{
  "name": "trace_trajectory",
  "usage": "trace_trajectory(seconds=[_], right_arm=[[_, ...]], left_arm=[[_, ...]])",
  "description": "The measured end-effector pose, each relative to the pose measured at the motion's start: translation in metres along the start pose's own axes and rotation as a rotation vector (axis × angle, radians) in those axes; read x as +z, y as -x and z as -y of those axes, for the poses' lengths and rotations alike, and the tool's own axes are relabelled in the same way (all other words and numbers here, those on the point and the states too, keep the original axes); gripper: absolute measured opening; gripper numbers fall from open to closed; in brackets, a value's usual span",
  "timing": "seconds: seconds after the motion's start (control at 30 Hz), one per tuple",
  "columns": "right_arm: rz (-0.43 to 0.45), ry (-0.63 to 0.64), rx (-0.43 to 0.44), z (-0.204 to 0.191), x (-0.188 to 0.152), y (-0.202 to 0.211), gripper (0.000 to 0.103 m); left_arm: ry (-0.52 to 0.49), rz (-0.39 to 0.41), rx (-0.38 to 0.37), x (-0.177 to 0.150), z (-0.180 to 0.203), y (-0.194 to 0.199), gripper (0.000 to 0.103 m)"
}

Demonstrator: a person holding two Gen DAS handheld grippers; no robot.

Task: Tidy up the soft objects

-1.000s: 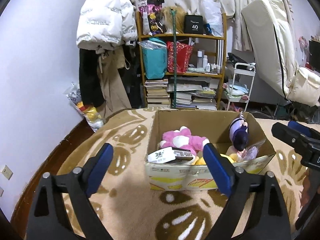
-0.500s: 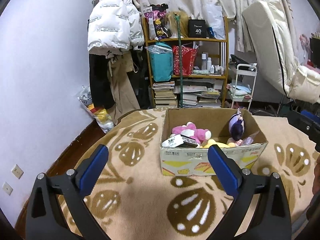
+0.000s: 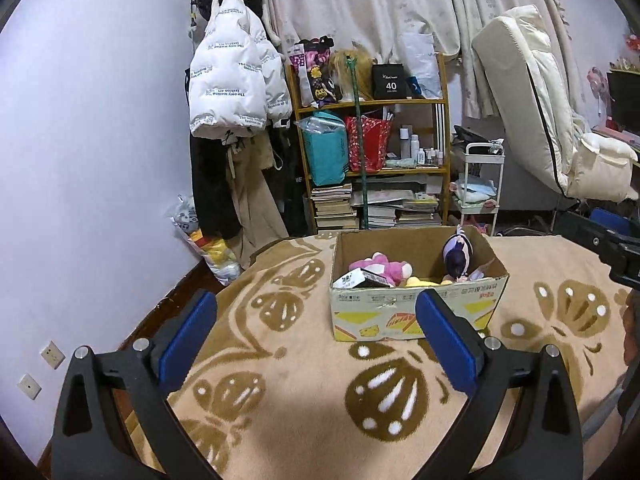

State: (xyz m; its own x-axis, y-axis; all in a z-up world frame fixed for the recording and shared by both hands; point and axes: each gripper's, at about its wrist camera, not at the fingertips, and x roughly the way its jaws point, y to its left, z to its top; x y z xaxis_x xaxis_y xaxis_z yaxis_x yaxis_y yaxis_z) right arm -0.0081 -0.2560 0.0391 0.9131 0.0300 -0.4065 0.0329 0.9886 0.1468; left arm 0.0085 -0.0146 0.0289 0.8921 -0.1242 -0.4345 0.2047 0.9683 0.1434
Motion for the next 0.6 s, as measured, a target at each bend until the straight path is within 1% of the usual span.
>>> trace_trajectory(seconds=[0.23, 0.43, 0.6], right_arm=[[0.000, -0.012, -0.006, 0.002, -0.004, 0.015, 0.103], [-0.017, 0.001, -0.022, 0.004, -0.009, 0.013, 0.103], [-0.033, -0.011, -0.037, 0.010, -0.011, 0.007, 0.103]], left_arm=[[-0.007, -0.007, -0.005, -0.009, -0.001, 0.008, 0.099], [-0.005, -0.010, -0.006, -0.013, -0.001, 0.005, 0.099], [-0.008, -0.032, -0.008, -0.019, 0.002, -0.004, 0.099]])
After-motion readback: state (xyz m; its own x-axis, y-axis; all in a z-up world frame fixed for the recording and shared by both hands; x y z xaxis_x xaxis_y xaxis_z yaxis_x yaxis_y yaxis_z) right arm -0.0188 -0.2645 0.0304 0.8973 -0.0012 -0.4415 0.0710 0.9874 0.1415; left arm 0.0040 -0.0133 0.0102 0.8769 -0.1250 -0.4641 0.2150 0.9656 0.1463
